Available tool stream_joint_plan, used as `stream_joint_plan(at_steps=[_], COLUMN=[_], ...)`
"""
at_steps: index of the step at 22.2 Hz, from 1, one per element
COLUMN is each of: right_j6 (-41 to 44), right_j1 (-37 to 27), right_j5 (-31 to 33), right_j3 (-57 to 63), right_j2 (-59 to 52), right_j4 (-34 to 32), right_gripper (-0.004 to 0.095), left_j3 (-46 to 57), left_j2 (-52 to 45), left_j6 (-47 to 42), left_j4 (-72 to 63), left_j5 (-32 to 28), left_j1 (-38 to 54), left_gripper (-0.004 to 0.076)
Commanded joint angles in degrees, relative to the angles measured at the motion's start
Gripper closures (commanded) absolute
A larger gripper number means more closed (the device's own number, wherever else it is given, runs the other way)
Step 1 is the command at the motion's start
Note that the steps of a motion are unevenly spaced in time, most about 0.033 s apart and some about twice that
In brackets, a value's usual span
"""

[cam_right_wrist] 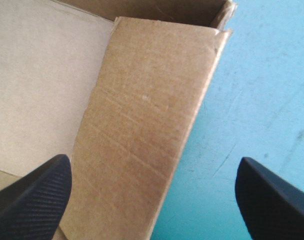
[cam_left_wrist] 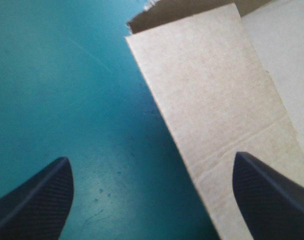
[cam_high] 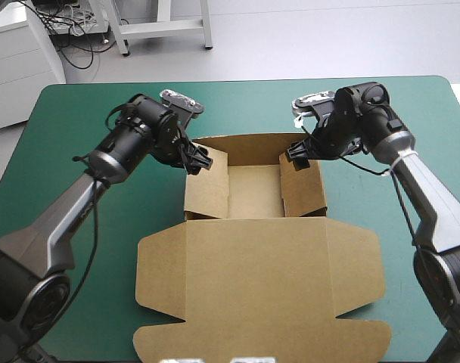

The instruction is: Fold the box

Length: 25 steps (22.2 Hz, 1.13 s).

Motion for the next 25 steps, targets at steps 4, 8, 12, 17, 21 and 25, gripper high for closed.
stream_joint_plan(at_steps=[4, 8, 12, 17, 21, 25], right_j6=[-1.2, -0.9, -0.6, 0.4, 1.2, 1.6], right_j1=[-0.2, -0.2, -0.2, -0.2, -0.2, -0.2], right_j5=[0.8, 0.8, 0.8, 0.8, 0.8, 0.6], right_j3=[-1.4, -1.4, -1.4, -1.4, -1.4, -1.4], right_j2=[-10.7, -11.6, -11.4, -8.5, -4.9, -1.0], right_j4=[-0.3, 0.1, 0.1, 0.8, 0.8, 0.0], right_gripper=[0.0093, 0.0093, 0.0093, 0.0093, 0.0093, 0.0093], left_j3=[-2.0, -0.8, 11.6, 35.1, 47.5, 55.1], left_j2=[-19.3, -31.1, -40.6, -51.3, -57.6, -62.7], left_j6=[4.8, 6.7, 7.5, 5.1, 0.9, -2.6], left_j4=[2.2, 2.2, 1.8, 2.0, 2.1, 1.7], left_j5=[3.8, 3.8, 3.8, 0.7, -1.0, -2.1], left_j1=[-0.2, -0.2, -0.2, -0.2, -0.2, -0.2], left_gripper=[0.0265, 0.0626, 0.0756, 0.0756, 0.0756, 0.0756])
